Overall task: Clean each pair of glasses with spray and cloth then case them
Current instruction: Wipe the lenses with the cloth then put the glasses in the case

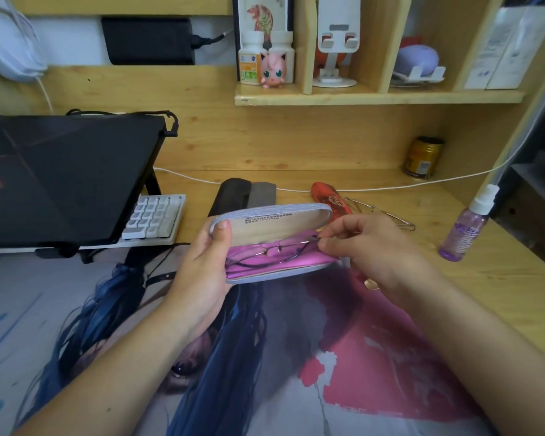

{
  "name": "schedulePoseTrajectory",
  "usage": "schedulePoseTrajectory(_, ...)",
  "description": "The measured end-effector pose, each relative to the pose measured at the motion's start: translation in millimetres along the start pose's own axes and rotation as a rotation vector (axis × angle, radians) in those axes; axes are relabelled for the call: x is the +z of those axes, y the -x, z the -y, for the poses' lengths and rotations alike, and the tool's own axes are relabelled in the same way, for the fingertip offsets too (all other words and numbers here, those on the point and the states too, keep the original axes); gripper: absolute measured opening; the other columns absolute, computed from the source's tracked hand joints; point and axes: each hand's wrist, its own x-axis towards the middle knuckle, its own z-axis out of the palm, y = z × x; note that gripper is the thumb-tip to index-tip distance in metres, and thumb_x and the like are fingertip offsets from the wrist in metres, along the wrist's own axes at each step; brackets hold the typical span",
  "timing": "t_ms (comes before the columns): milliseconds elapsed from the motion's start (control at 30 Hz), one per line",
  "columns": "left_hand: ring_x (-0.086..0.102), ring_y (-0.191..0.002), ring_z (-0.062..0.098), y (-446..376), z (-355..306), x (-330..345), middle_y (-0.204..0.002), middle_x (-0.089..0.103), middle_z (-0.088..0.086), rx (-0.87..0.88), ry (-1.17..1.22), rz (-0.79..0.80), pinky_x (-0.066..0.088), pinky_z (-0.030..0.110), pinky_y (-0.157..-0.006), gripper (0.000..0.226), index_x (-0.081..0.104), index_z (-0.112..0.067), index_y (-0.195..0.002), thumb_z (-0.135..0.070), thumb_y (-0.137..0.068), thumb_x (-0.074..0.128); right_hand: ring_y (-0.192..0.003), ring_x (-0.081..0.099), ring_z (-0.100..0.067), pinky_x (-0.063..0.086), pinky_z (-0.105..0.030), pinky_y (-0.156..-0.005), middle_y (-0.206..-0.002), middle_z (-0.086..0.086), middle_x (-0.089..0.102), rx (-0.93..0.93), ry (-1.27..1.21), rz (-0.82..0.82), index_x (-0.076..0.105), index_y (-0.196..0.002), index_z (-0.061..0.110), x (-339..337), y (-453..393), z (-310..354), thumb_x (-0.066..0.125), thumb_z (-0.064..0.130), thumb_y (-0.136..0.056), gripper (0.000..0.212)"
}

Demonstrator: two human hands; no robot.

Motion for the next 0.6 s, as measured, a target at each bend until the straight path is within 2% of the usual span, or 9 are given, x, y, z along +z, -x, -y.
schedulePoseTrajectory(100,0.071,-0.112,0.024,0,0,-1,-0.119,0.074,0.01,-0.013,0.012,0.018,0.054,0.043,-0.097,0.035,0.059,-0.016,-0.126,-0.036,-0.104,0.04,-0.042,0.037,-0.012,0.026,-0.019,-0.043,-0.059,-0.004,0.052,0.022,0.04,-0.024,0.074,-0.076,0.014,-4,-3,-4,0.077,0.014,-0.084,0.008)
schedulePoseTrajectory(200,0.071,-0.113,0.026,0,0,-1,-0.119,0.074,0.011,-0.008,-0.001,0.027,0.055,0.042,-0.096,0.036,0.059,-0.016,-0.124,-0.037,-0.102,0.041,-0.055,0.038,-0.021,0.028,-0.025,-0.051,-0.057,-0.006,0.054,0.085,0.044,0.016,0.075,-0.075,0.02,-8,-5,-5,0.077,0.016,-0.082,0.008)
schedulePoseTrajectory(267,0.07,-0.114,0.027,1,0,0,-0.12,0.073,0.012,0.002,-0.017,0.035,0.053,0.044,-0.1,0.043,0.058,-0.013,-0.127,-0.04,-0.097,0.044,-0.049,0.042,-0.018,0.028,-0.02,-0.048,-0.052,0.002,0.054,0.078,0.097,0.041,0.076,-0.075,0.018,-8,-4,-6,0.077,0.014,-0.082,0.009)
schedulePoseTrajectory(333,0.071,-0.111,0.026,1,0,1,-0.117,0.074,0.014,0.008,-0.032,0.037,0.052,0.046,-0.102,0.047,0.058,-0.012,-0.127,-0.043,-0.093,0.046,-0.037,0.042,-0.001,0.028,-0.012,-0.038,-0.042,0.015,0.052,0.042,0.149,0.089,0.076,-0.079,0.014,-6,-3,-6,0.076,0.009,-0.085,0.008)
schedulePoseTrajectory(400,0.071,-0.11,0.026,2,0,0,-0.117,0.074,0.014,0.002,-0.03,0.04,0.052,0.046,-0.102,0.045,0.057,-0.013,-0.128,-0.042,-0.097,0.044,-0.036,0.043,0.001,0.028,-0.01,-0.038,-0.043,0.016,0.054,0.025,0.162,0.097,0.076,-0.08,0.013,-5,-3,-6,0.074,0.008,-0.086,0.008)
schedulePoseTrajectory(467,0.07,-0.114,0.025,2,-2,-1,-0.122,0.073,0.011,-0.017,-0.009,0.039,0.053,0.045,-0.101,0.041,0.056,-0.013,-0.133,-0.037,-0.104,0.04,-0.047,0.044,-0.012,0.034,-0.024,-0.049,-0.051,0.008,0.057,0.041,0.11,0.066,0.075,-0.075,0.017,-8,-5,-6,0.073,0.012,-0.086,0.012)
schedulePoseTrajectory(533,0.07,-0.115,0.025,1,-3,-2,-0.123,0.073,0.01,-0.031,-0.002,0.041,0.054,0.044,-0.098,0.038,0.056,-0.015,-0.133,-0.036,-0.107,0.037,-0.057,0.041,-0.02,0.032,-0.039,-0.059,-0.057,-0.001,0.057,0.07,0.058,0.068,0.074,-0.074,0.02,-13,-7,-8,0.072,0.014,-0.086,0.014)
schedulePoseTrajectory(600,0.071,-0.113,0.025,1,-3,-1,-0.122,0.073,0.009,-0.039,0.01,0.039,0.054,0.044,-0.097,0.037,0.058,-0.016,-0.131,-0.036,-0.108,0.037,-0.058,0.039,-0.02,0.028,-0.04,-0.061,-0.058,0.0,0.054,0.07,0.066,0.113,0.074,-0.075,0.02,-15,-5,-10,0.072,0.017,-0.086,0.012)
